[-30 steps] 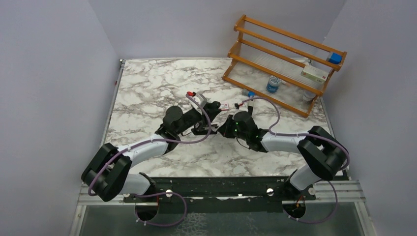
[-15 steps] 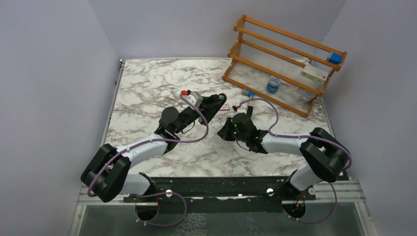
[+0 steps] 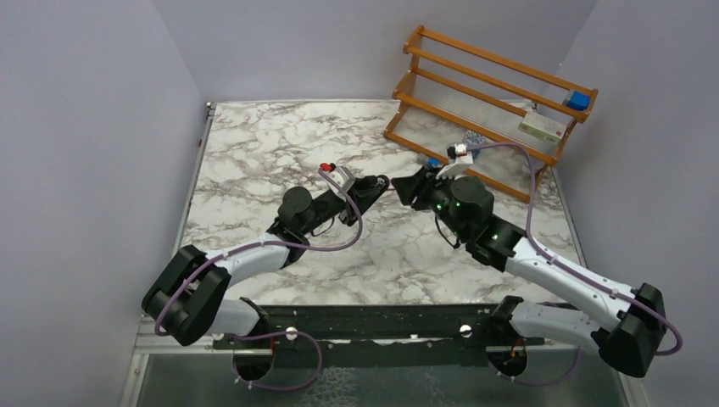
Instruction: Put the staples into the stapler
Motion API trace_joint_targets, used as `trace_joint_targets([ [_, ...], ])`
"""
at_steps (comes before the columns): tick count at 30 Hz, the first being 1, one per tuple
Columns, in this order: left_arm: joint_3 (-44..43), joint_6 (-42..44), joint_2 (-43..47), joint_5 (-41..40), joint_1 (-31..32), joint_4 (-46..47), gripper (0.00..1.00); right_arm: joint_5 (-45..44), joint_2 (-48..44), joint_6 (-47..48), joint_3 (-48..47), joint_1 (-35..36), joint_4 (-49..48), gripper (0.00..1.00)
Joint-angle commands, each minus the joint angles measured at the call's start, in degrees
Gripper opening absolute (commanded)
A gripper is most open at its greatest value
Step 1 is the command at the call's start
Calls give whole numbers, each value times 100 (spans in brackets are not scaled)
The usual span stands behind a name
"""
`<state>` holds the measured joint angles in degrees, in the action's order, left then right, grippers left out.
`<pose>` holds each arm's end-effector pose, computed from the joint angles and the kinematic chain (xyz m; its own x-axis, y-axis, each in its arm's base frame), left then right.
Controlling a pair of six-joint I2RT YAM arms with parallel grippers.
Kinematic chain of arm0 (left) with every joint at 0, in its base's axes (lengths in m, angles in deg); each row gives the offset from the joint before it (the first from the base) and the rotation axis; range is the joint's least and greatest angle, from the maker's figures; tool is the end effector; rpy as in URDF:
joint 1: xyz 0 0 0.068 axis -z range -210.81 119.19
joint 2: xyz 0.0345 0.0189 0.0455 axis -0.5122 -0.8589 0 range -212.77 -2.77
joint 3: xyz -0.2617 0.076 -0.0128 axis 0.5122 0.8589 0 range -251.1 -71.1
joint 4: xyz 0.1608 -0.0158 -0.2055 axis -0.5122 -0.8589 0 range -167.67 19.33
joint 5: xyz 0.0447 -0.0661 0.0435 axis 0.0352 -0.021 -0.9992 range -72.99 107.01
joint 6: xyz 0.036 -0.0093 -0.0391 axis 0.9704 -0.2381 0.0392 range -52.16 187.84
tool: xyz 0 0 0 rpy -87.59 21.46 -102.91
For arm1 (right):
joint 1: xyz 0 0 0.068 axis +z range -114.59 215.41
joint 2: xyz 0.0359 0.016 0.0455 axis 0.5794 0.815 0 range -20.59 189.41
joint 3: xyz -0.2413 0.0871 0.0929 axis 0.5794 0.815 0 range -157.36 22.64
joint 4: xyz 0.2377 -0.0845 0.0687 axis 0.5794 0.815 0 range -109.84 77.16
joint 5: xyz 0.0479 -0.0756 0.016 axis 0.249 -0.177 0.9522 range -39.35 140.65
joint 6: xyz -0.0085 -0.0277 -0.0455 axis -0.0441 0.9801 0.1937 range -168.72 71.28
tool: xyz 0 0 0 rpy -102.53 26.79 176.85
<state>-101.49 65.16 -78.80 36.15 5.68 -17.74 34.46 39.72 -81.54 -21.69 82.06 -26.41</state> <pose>0.2159 -0.1741 0.2501 0.0635 -0.1018 -0.9928 0.8271 0.5620 -0.0047 0.1774 0.1736 0.3154 -0.3706 0.3658 -0.8537 -0.3674 0.7865 0.4965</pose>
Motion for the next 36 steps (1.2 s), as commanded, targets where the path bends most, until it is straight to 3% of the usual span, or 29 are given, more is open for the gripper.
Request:
trace_joint_targets([
  [1,-82,155,2,396,-10,315,0,-297,10,157,-257,10,529,48],
  [13,-57,108,246,692,-10,324,0,32,761,-400,-336,-75,279,51],
  [26,-36,-200,486,803,-10,796,0,1977,1096,-1375,159,-811,-765,45],
  [31,-57,-299,501,863,-10,988,0,2325,1199,-1560,170,-935,-1037,33],
  [36,-148,-411,493,861,-11,1232,0,2386,1241,-1646,201,-1042,-1263,1],
])
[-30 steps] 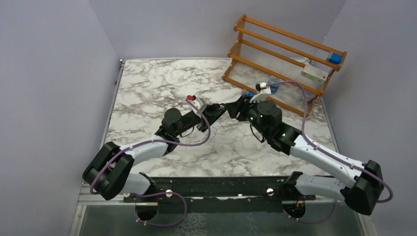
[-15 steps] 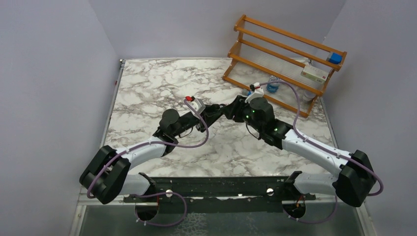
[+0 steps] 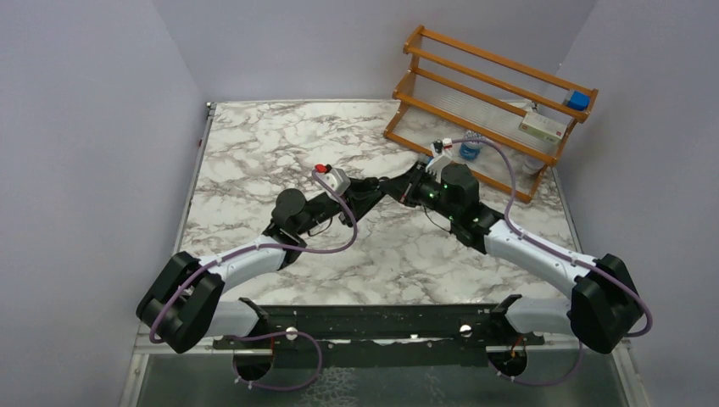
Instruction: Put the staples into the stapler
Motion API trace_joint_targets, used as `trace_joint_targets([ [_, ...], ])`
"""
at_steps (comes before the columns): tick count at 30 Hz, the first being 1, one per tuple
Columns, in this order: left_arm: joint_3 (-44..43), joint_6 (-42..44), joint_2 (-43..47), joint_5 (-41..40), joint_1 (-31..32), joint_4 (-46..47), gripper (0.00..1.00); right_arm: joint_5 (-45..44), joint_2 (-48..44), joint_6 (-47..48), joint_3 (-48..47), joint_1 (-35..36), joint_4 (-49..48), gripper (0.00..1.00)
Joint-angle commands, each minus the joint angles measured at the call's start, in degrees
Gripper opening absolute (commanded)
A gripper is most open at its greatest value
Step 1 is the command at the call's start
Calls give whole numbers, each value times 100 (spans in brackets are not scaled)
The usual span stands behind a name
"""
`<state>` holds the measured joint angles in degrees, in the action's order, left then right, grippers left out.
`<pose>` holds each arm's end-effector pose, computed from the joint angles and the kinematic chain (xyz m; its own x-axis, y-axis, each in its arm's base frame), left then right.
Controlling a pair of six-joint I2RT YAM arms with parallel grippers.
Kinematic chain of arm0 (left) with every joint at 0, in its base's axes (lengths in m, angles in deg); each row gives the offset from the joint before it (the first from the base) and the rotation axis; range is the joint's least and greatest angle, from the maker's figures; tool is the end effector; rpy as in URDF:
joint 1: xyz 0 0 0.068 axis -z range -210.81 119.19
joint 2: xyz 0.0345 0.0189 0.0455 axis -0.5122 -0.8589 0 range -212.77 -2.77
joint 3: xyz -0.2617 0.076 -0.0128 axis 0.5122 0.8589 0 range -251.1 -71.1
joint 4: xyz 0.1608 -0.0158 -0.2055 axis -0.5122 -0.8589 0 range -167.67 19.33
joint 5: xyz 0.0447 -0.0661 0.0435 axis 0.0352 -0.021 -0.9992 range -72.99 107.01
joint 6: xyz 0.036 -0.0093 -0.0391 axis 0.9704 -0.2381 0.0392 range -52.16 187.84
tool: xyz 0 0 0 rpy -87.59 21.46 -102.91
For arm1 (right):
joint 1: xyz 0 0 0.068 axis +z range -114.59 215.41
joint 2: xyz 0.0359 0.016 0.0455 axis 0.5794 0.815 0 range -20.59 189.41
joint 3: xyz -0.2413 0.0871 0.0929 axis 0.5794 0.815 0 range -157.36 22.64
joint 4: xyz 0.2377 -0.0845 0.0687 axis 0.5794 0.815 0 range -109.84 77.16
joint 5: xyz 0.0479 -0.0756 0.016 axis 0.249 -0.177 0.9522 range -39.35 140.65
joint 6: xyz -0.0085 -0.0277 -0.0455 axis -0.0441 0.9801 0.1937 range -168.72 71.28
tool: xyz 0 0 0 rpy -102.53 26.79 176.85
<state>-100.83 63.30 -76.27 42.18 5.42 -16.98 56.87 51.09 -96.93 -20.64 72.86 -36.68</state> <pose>0.2072 -0.1705 0.2588 0.0696 -0.1396 -0.9878 0.8811 0.4729 -0.0048 0.2265 0.1784 0.2785 -0.6196 0.4591 -0.6366 -0.3404 0.5737 0.7450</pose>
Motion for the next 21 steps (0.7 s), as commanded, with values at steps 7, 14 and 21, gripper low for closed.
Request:
trace_joint_targets([
  [7,-581,-439,481,-331,16,1906,0,31,-3,-551,492,-493,-210,1],
  [14,-1062,-366,643,-562,16,2188,0,524,-179,-1435,843,-900,-346,1],
  [21,-1034,-389,809,-981,16,2599,0,777,-76,-1935,1170,-1100,-663,1],
])
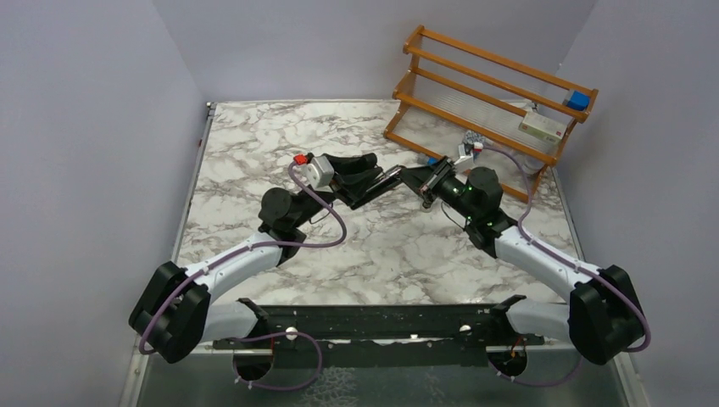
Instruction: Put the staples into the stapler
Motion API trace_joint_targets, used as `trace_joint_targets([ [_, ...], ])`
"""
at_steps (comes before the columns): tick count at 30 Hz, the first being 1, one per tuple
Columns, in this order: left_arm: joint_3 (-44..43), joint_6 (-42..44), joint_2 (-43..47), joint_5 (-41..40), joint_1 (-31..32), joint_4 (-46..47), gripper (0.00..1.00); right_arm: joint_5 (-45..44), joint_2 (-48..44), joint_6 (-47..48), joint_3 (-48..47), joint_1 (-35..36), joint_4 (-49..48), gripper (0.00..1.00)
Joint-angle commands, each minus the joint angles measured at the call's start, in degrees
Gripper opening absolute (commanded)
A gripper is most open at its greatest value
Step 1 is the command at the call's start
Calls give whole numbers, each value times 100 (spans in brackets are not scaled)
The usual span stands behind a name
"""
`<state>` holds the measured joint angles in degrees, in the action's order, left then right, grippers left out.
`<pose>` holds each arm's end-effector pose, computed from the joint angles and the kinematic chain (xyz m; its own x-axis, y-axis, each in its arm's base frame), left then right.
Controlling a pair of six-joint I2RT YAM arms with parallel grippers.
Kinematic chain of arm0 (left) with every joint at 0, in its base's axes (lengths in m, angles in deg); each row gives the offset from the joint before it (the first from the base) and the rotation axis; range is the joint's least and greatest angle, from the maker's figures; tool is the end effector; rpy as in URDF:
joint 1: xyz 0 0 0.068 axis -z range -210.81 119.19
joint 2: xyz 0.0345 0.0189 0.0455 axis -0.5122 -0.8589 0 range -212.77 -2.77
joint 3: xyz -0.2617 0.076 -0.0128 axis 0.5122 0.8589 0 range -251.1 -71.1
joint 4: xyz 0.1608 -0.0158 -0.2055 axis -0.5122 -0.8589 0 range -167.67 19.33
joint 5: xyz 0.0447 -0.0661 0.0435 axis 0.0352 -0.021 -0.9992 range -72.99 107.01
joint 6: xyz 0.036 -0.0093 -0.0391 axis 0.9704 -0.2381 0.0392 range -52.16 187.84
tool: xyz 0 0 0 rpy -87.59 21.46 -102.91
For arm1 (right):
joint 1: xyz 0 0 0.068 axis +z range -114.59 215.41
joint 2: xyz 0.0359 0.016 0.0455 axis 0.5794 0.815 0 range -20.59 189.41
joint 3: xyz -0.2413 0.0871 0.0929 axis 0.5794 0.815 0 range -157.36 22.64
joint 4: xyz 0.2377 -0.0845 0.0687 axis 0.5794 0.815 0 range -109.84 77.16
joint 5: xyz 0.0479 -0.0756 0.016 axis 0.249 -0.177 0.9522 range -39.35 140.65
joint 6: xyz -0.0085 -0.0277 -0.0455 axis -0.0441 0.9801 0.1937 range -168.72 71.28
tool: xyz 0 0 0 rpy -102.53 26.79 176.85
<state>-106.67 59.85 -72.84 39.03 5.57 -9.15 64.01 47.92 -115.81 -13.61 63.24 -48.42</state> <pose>0.2023 -0.1656 0.3210 0.2485 -0.3430 -0.9059 0.8616 0.5055 0.0450 0.2357 0.1338 0.2722 -0.6284 0.6816 -0.3748 -0.2039 0.3206 0.9250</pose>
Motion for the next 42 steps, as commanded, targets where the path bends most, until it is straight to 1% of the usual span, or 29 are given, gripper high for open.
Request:
trace_joint_targets([
  [1,-480,-57,467,-707,2,1902,0,122,303,-145,532,-164,421,1],
  [8,-1004,-151,235,-655,1,2635,0,542,684,-732,606,-265,-257,1],
  [13,-1549,-232,-104,-553,1,3212,0,715,759,-1224,502,-333,-555,1],
  [18,-2115,-320,-416,-404,1,3673,0,893,802,-1807,512,-403,-1050,1],
  [21,-2382,-388,-572,-366,1,3937,0,904,743,-1841,368,-434,-901,1],
  [23,-2528,-406,-653,-361,1,4081,0,934,705,-1927,373,-472,-976,1],
  [30,-2806,-121,-660,-320,1,4096,0,949,658,-1878,377,-552,-889,2],
  [33,-2885,-134,-647,-244,1,4096,0,955,693,-1886,404,-560,-944,6],
  [37,-2892,-146,-628,-208,5,4096,0,954,712,-1863,398,-576,-937,20],
  [42,-2859,-199,-623,-238,1,4095,0,990,731,-1933,486,-675,-1040,33],
])
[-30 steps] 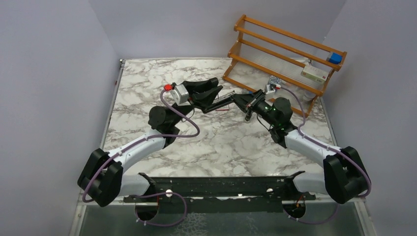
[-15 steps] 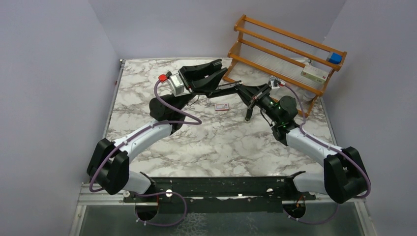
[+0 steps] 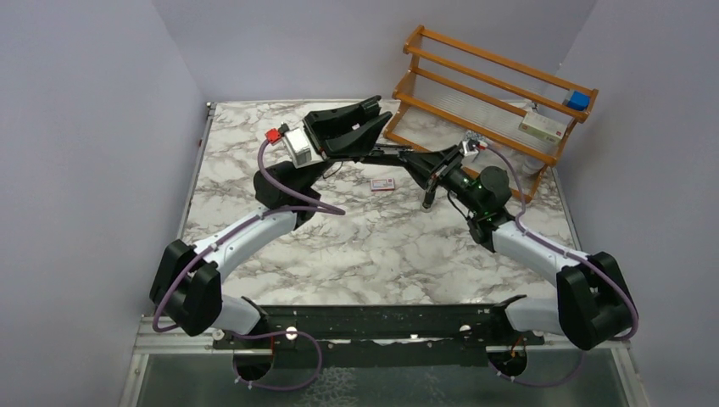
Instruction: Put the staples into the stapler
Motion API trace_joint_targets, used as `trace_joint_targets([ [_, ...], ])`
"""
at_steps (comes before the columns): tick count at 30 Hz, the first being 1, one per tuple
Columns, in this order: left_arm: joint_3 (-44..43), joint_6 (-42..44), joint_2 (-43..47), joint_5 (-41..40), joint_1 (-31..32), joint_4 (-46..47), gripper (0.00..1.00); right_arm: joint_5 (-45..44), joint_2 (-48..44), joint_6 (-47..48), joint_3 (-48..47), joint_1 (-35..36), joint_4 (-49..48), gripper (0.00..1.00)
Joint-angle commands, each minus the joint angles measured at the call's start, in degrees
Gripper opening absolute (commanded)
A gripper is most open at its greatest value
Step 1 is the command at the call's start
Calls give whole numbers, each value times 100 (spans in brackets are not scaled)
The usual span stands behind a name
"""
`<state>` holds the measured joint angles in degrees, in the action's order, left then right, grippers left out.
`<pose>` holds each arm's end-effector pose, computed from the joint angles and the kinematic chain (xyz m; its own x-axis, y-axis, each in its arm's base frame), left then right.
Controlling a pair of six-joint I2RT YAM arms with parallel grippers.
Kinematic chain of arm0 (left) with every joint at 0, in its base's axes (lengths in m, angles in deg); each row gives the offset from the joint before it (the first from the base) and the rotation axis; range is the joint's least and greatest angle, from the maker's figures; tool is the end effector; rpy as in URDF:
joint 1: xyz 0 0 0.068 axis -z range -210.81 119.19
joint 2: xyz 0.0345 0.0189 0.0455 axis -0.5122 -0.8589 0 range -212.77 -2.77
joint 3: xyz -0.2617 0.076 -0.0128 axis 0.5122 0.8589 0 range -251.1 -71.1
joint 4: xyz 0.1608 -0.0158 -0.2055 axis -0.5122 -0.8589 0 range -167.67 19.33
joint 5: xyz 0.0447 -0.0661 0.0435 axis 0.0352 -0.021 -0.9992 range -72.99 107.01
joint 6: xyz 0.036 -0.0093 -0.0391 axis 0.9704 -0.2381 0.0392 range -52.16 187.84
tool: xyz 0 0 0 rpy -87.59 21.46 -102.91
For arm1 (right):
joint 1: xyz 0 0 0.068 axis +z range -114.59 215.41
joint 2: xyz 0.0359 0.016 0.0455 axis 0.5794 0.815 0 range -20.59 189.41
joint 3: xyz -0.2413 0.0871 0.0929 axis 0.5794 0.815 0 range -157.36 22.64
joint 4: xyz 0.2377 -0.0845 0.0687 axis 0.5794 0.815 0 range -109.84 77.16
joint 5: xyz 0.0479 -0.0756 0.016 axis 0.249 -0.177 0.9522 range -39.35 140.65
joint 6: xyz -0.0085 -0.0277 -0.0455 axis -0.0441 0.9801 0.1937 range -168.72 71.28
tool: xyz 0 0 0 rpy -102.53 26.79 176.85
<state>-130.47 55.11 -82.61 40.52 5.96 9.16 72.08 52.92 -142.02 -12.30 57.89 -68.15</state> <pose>0.2144 -0.1778 0.4356 0.5156 -0.6374 -0.5727 0.8461 0.4844 0.2226 0.2534 0.1190 0.2789 -0.6966 0.7174 -0.0050 -0.1164 -0.1062 0.9875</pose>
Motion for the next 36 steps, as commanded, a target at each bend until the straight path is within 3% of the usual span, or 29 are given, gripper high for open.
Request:
trace_joint_targets([
  [1,-470,265,359,-385,-34,2264,0,193,233,680,381,-165,907,34],
  [10,-322,330,472,-413,-30,2255,0,90,100,1082,496,-338,1141,38],
  [15,-118,350,548,-519,-39,2218,0,-132,-184,2787,-143,-341,2125,40],
  [18,107,284,637,-541,-62,1957,0,-32,-363,4070,-485,-341,2224,42],
  [28,702,-598,850,-397,-248,1785,0,1427,-911,7293,-940,-341,1476,49],
  [31,741,-886,825,-200,-267,1864,0,2147,-1066,7750,-800,-341,849,50],
  [36,855,-1655,648,193,-272,2242,0,3690,-953,8456,-1280,-333,1258,53],
])
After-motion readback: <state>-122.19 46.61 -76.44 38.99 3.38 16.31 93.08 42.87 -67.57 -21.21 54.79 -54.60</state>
